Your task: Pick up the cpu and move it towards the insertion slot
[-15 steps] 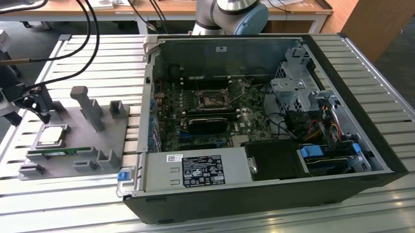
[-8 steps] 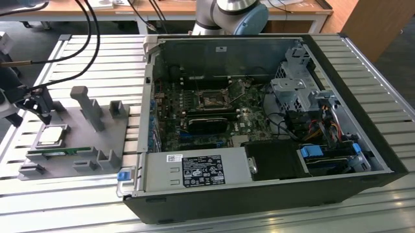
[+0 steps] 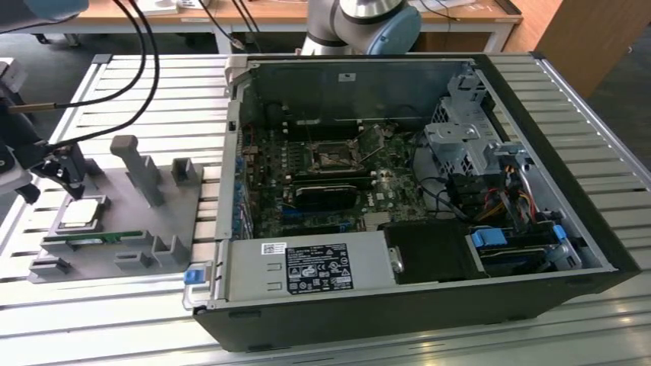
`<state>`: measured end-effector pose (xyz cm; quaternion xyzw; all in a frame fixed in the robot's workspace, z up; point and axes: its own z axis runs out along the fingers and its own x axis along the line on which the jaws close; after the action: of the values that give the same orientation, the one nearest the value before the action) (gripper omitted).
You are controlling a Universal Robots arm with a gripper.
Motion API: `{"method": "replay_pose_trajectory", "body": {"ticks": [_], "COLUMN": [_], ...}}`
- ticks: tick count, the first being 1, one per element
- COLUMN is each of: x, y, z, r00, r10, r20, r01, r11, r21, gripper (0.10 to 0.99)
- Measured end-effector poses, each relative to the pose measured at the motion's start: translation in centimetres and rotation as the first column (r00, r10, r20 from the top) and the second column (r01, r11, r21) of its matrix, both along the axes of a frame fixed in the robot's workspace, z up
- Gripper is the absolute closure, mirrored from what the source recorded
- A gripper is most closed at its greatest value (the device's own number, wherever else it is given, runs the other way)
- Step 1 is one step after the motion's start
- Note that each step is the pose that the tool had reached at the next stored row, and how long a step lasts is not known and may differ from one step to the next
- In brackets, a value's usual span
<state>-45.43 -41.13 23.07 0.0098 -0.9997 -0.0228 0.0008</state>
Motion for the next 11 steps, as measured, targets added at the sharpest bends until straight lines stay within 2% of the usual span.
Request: {"method": "replay_pose_trajectory", "body": {"ticks": [10,11], "x": [0.07,0.07], "y": [0.0,0.0], "z": [-1.7,-1.81], "r00": [1.0,1.0], "r10": [-0.004,-0.004], "r20": [-0.0002,-0.0001], "r01": [0.004,0.004], "r11": [1.0,1.0], "r21": [0.0,0.0], "gripper": [0.427,0.369]}}
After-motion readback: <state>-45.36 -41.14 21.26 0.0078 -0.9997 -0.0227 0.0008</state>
